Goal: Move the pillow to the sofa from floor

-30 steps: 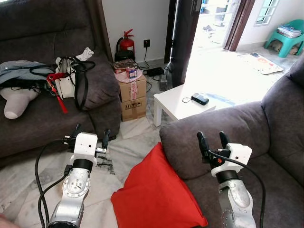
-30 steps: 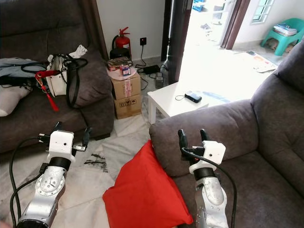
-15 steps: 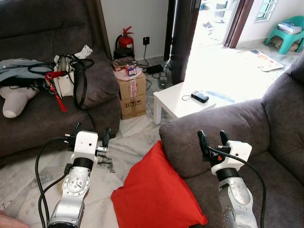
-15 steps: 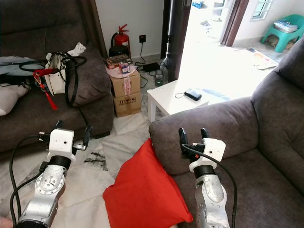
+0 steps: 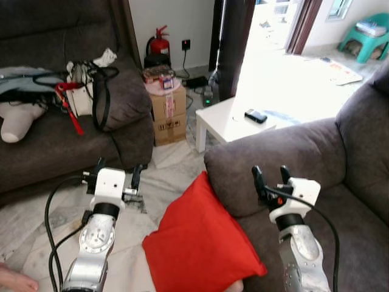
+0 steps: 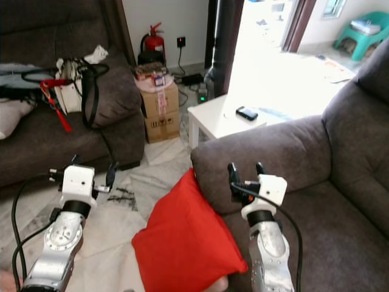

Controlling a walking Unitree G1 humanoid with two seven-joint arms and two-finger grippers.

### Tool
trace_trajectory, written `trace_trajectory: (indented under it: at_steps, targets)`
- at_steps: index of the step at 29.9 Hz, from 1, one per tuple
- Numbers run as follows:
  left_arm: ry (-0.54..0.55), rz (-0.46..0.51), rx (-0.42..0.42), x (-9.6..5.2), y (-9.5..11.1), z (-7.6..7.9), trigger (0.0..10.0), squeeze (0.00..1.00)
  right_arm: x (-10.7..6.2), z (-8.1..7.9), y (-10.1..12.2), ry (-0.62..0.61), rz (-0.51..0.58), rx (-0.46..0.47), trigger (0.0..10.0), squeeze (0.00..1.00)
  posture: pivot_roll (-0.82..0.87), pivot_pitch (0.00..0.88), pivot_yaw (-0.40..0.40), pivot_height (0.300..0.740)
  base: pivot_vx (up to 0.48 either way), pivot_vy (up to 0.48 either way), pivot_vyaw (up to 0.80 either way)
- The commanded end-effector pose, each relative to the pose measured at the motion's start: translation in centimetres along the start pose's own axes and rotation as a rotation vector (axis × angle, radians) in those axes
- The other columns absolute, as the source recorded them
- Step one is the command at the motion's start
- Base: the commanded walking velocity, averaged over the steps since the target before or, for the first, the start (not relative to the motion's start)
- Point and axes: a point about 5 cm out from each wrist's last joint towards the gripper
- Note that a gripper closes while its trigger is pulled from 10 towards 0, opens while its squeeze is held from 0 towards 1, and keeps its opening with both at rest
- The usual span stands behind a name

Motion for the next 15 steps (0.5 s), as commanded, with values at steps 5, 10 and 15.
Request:
trace_trajectory:
  at_steps: [5, 10, 15]
  targets:
    - [-0.013, -0.029, -0.010, -0.32, -0.34, 0.21, 10.0, 0.00, -0.15, 0.07, -0.25, -0.008, -0.018, -0.007, 10.0, 0.00, 0.02, 0.083, 0.002, 0.600, 0.000, 0.000, 0.00]
    - [-0.017, -0.035, -0.014, -0.40, -0.42, 0.37, 10.0, 0.00, -0.10, 0.04, -0.38, -0.005, -0.028, -0.011, 10.0, 0.00, 0.02, 0.082, -0.001, 0.600, 0.000, 0.000, 0.00]
    - [-0.023, -0.042, -0.016, -0.53, -0.51, 0.47, 10.0, 0.00, -0.09, 0.07, -0.48, -0.006, -0.036, -0.014, 10.0, 0.00, 0.02, 0.084, -0.005, 0.600, 0.000, 0.000, 0.00]
Point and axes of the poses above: a point about 5 cm out from each wrist's last joint towards the gripper, its own x axis pointing out of the wrist towards the gripper, its own y axis along the axis of the wrist's last joint, z = x × y, and after that the axes turned 6 degrees about -x, right-handed
